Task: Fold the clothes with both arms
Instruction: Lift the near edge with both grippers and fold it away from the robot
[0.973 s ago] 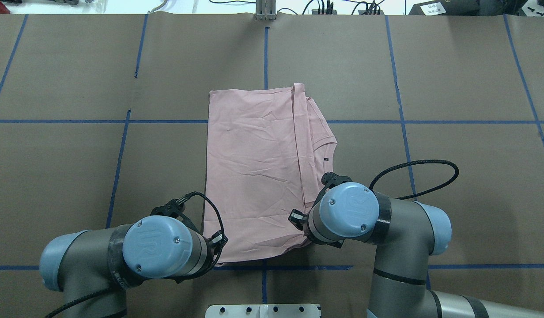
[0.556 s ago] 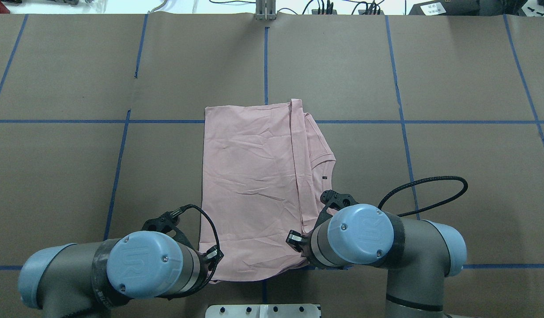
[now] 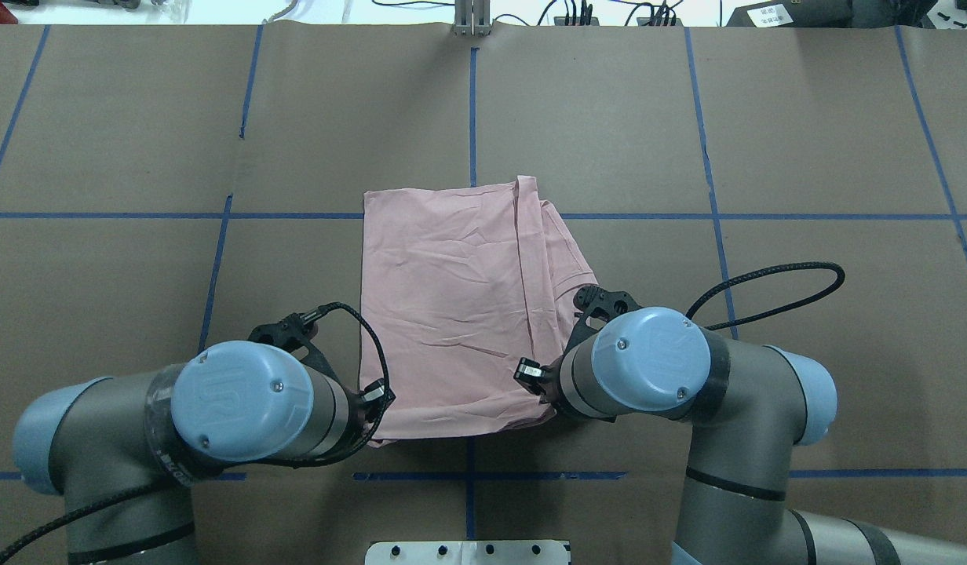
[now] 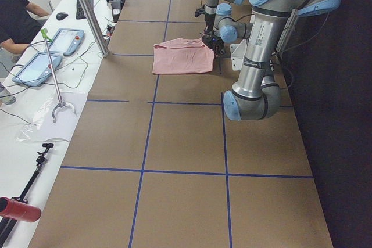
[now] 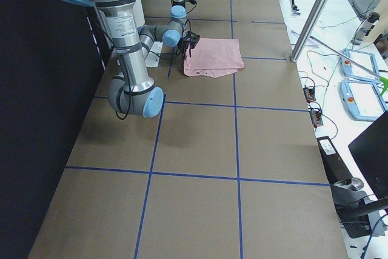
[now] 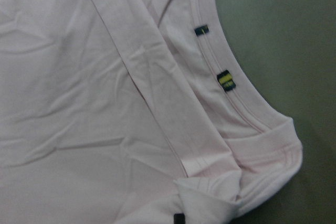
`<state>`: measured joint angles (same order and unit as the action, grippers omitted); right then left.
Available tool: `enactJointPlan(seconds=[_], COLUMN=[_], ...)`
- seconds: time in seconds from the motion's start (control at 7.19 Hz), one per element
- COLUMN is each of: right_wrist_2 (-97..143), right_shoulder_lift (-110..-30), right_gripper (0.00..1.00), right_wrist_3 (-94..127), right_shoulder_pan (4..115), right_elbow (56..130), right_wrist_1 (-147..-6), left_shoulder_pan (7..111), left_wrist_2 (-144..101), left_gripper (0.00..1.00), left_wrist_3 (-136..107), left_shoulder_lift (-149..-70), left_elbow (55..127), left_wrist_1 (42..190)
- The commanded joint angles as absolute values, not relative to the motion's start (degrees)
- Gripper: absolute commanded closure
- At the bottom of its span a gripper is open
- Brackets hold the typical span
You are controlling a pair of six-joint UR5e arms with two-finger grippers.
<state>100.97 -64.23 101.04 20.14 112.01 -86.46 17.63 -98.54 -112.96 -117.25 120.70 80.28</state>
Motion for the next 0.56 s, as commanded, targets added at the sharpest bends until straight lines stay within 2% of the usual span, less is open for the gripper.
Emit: enactJointPlan(seconds=[0.0, 0.42], right_wrist_2=[100.9, 101.0], right_shoulder_lift=[-60.2, -59.9], right_gripper=[1.0, 1.0], right_wrist_3=[97.8, 97.4], right_shoulder_pan=[25.3, 27.8], right_elbow=[105.3, 99.8], right_wrist_1=[-83.1, -76.3], left_shoulder_pan=[22.9, 23.7], left_wrist_2=[-98.5, -98.5], left_gripper=[1.0, 1.0], left_wrist_3=[-108.6, -108.3], left_shoulder_lift=[-118.8, -118.7], left_elbow=[118.0, 112.8], left_wrist_1=[81.2, 88.4])
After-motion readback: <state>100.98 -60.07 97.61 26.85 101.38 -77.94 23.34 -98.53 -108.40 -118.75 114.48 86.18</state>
